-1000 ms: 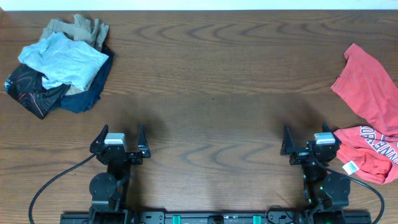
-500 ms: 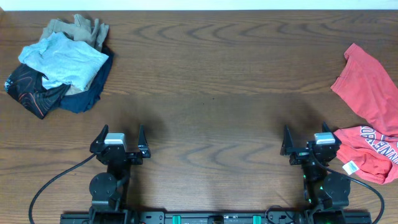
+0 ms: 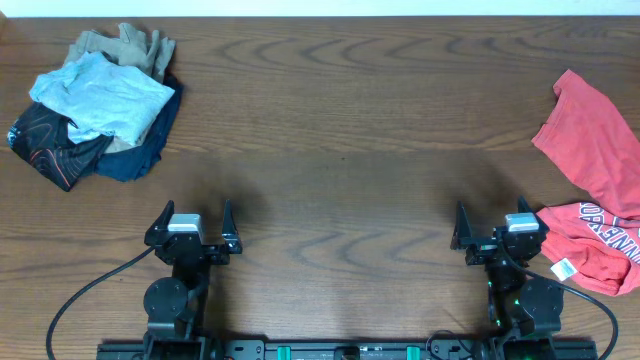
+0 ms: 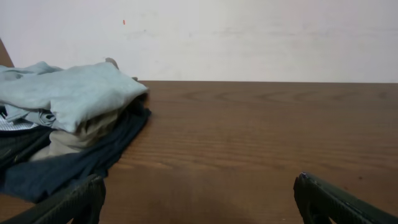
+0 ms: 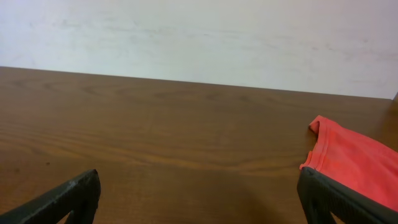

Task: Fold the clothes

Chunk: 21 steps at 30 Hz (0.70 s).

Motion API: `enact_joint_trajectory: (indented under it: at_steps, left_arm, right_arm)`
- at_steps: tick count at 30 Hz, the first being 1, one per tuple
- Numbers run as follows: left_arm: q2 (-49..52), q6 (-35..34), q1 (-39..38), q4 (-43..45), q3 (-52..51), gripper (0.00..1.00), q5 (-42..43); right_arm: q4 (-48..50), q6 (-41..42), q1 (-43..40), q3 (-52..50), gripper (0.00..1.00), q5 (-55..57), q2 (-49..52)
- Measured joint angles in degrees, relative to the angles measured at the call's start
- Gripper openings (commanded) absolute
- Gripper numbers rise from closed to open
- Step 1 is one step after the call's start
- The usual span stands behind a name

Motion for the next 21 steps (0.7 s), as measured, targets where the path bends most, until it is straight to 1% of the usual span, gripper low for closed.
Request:
enact_joint_trajectory:
  at_steps: [18, 21]
  left_arm:
    - [0.0, 0.0, 0.0, 0.0, 0.0, 0.98, 0.0]
    - [0.0, -1.4, 0.0, 0.1, 0.0, 0.98, 0.0]
  right_arm:
    - [0.0, 0.0, 0.0, 0.0, 0.99, -0.1, 0.0]
    - [0.0, 1.6, 0.0, 0.0, 0.99, -0.2, 0.0]
